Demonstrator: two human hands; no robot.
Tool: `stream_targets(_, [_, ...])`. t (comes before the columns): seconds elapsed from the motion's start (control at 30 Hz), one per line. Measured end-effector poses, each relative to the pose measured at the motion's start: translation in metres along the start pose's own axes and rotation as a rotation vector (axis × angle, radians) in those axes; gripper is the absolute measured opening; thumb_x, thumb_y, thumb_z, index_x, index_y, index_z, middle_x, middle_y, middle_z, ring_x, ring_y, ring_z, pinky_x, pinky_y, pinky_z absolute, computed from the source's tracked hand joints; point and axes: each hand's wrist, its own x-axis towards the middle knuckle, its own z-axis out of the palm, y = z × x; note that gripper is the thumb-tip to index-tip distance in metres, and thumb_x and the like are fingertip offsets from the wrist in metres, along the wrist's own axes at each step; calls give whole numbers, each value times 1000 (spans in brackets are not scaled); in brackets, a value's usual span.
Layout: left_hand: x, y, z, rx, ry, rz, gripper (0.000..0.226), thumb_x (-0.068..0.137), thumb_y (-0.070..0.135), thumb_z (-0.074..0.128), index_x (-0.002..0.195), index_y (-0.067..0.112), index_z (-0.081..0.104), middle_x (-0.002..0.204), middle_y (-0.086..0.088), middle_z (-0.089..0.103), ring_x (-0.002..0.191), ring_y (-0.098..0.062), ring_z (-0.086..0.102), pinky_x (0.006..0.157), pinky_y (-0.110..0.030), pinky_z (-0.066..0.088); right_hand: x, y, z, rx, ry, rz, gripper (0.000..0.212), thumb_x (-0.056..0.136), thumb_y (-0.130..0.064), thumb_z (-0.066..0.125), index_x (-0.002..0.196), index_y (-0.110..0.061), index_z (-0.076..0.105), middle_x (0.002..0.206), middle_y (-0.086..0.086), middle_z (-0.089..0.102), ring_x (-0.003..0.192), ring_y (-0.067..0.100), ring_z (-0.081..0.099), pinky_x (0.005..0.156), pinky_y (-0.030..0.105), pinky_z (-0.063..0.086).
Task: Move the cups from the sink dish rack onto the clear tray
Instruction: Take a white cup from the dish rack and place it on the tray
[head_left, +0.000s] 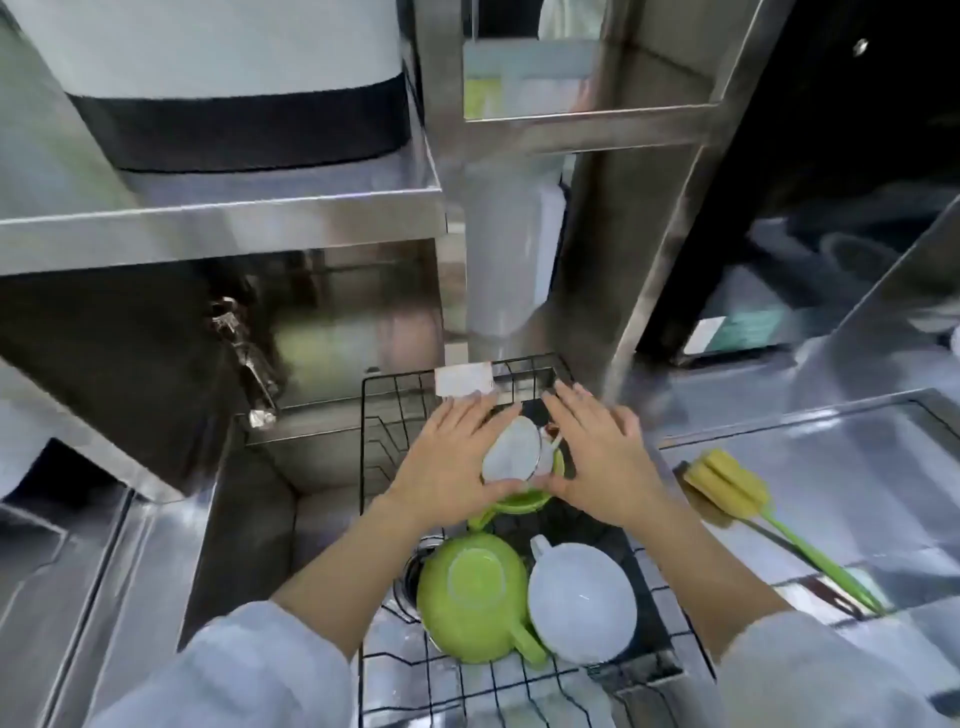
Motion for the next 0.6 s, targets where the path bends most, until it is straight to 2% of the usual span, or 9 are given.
stream_targets(0.07, [8,2,5,34,-67,4,92,69,74,39,145,29,13,157,0,12,144,-18,8,115,-36,-3,3,1,6,-26,-59,-3,94,73,-64,55,145,-20,14,156,-4,16,145,12,6,113,44,3])
stream_targets(0.13, [14,3,8,24,-131,-28,94,71,68,52,145,30,9,157,1,11,144,-17,6,115,-35,-5,5,1,10,-24,-93,-1,93,73,-64,55,145,-21,16,155,-4,21,144,11,9,112,46,2])
stream_targets(0.23, [24,5,13,-3,-218,-41,96,72,56,62,145,31,6,156,0,14,142,-17,8,115,-35,-4,8,3,10,40,-98,7,84,73,-52,64,141,-22,25,147,-4,36,142,12,17,111,48,3])
stream_targets(0.33, [31,7,13,-57,-263,-48,99,70,48,68,145,28,6,149,-4,26,139,-19,16,114,-36,-2,11,7,8,44,-105,-11,78,71,-46,69,136,-21,33,141,-4,43,139,13,24,110,48,3])
stream_targets(0.47, [37,6,12,-87,-252,-27,97,61,43,75,141,18,25,132,-9,39,125,-27,32,113,-36,13,16,7,4,77,-133,-16,68,72,-41,70,129,-20,40,136,-3,48,137,14,27,109,47,1])
stream_targets(0.6, [30,2,6,-162,-195,-1,94,51,50,72,131,15,37,121,-6,46,114,-24,42,102,-36,34,18,4,-4,142,-138,-49,62,71,-32,71,125,-22,43,129,-5,52,129,13,36,106,39,6])
